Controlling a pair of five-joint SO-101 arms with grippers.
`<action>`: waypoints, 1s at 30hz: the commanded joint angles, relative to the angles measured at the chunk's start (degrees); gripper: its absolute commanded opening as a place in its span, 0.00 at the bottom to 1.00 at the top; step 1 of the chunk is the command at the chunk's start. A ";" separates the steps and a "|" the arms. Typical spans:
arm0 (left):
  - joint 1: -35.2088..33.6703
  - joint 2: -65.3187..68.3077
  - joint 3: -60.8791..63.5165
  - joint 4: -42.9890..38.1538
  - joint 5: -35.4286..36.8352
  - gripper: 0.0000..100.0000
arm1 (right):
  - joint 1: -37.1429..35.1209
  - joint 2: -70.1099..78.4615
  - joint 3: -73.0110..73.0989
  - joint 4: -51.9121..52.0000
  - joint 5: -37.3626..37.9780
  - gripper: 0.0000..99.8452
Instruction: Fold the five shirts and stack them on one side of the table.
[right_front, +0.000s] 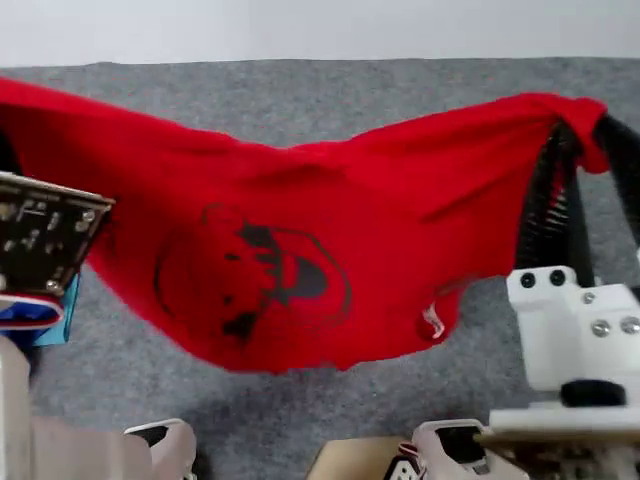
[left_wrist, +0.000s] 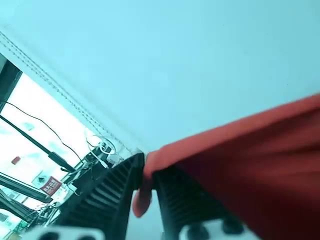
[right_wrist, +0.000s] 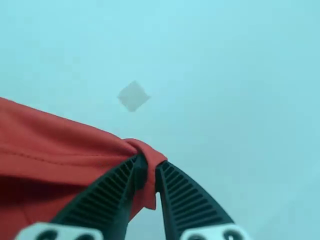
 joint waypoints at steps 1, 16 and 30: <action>0.44 0.53 1.01 2.81 0.26 0.00 | 0.66 1.54 3.43 -1.27 0.70 0.01; 1.32 15.47 37.85 -14.68 0.09 0.00 | -1.54 14.46 36.13 -19.30 -3.25 0.01; 1.76 36.84 41.36 -55.82 -5.63 0.00 | -1.71 35.65 46.68 -62.90 -2.81 0.01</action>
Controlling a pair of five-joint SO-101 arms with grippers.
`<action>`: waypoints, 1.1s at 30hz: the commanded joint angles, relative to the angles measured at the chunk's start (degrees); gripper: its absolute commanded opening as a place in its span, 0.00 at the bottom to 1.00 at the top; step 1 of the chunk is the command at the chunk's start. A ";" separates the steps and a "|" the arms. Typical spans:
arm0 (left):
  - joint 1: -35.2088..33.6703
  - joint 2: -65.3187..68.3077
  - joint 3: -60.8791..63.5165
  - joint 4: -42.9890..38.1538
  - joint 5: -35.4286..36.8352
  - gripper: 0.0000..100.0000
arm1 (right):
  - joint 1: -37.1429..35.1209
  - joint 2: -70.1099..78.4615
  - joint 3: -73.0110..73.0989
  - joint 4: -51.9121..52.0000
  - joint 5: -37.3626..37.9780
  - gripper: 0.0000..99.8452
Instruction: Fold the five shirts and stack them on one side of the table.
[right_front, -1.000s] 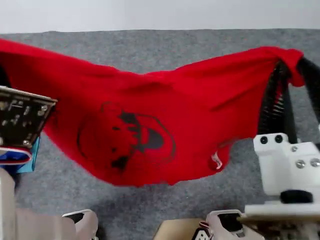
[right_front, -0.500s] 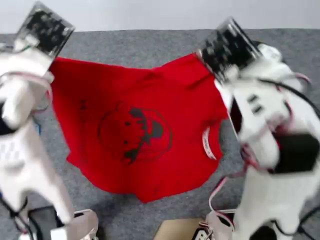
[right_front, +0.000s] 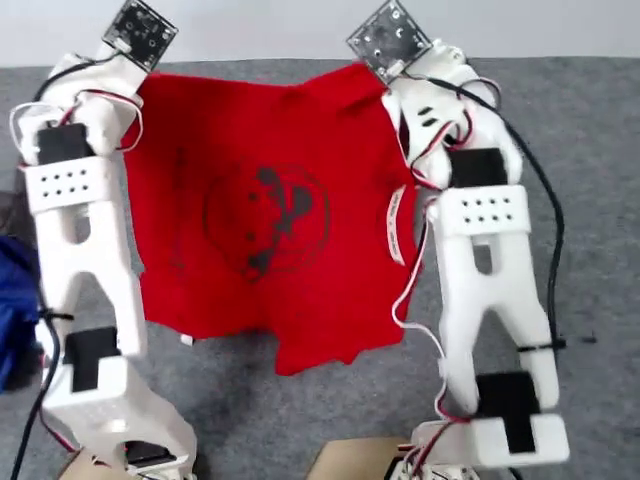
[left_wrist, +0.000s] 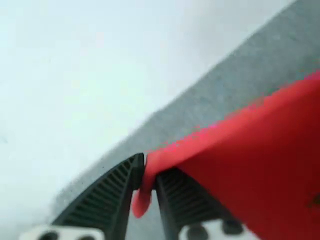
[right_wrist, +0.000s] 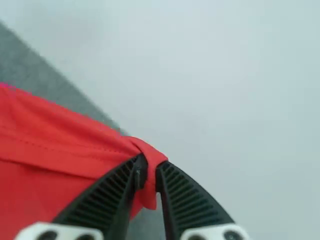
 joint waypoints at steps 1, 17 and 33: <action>0.53 1.23 -0.31 -9.49 -3.43 0.00 | -0.84 2.15 -3.25 -6.90 -0.18 0.01; -0.18 1.93 0.22 -18.64 -4.66 0.00 | -3.65 11.03 -14.51 -3.38 -0.18 0.01; -5.36 1.67 -0.31 23.30 -20.48 0.00 | -7.43 1.19 -14.59 41.98 -0.70 0.01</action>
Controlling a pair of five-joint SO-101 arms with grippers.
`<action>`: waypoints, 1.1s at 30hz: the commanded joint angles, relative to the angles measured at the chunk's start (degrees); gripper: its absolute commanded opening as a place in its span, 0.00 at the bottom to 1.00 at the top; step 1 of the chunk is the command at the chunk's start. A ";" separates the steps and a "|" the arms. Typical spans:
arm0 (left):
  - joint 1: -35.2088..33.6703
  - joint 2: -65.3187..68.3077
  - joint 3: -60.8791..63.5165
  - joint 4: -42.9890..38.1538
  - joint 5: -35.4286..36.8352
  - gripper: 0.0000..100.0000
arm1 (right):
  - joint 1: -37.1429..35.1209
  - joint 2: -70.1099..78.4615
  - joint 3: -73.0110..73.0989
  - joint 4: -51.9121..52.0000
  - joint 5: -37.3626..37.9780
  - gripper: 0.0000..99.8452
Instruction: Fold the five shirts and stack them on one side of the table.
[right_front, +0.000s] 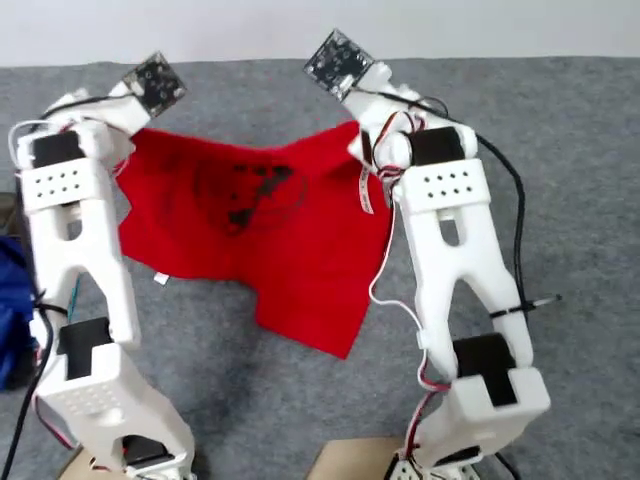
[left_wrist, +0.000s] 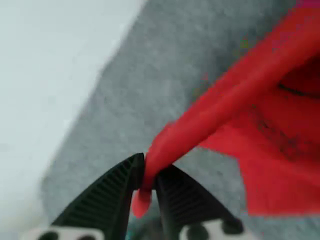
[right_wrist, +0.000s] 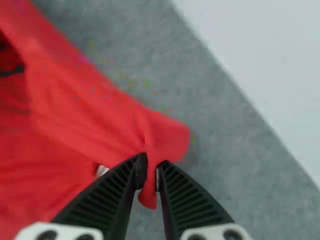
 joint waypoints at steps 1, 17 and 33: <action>-1.49 -0.70 -2.42 7.91 -3.43 0.00 | -1.63 -7.16 -3.87 8.92 -0.79 0.01; -2.20 -0.09 7.52 10.81 -4.22 0.00 | -8.04 -11.47 -3.69 36.53 -13.19 0.01; -2.90 5.80 7.60 6.24 -1.05 0.00 | -14.73 -12.62 12.92 37.49 -21.27 0.01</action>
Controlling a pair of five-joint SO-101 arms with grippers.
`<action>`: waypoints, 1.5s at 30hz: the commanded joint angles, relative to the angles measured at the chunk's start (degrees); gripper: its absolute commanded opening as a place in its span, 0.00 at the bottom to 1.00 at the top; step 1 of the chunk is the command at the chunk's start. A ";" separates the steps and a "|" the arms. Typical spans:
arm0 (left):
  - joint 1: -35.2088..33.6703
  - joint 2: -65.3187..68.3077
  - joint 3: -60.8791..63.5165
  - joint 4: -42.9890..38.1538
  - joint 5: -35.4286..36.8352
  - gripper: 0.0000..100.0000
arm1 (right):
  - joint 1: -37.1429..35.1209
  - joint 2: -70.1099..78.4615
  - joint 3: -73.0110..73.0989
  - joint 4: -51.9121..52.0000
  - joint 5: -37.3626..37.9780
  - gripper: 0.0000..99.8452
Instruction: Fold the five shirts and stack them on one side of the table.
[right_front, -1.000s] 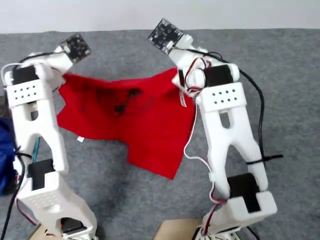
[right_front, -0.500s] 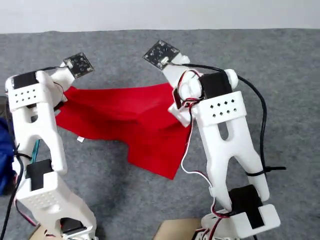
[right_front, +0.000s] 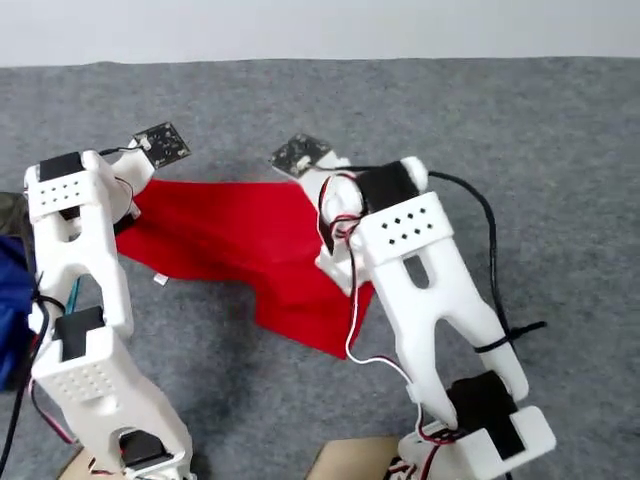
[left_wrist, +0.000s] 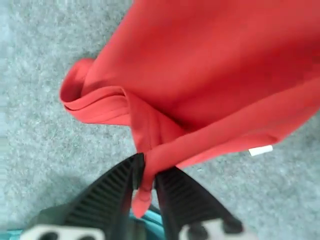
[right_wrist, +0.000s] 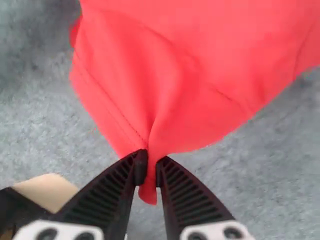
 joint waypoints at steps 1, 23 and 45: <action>-0.53 -0.35 -0.31 -3.52 2.37 0.00 | -1.71 -4.26 1.41 0.13 -1.14 0.01; -0.44 -4.48 -2.24 -3.25 6.42 0.14 | -7.34 -4.88 19.25 -12.53 -1.32 0.17; -0.18 -25.85 -5.14 1.85 10.73 0.09 | 9.98 9.54 1.14 -39.60 -2.46 0.23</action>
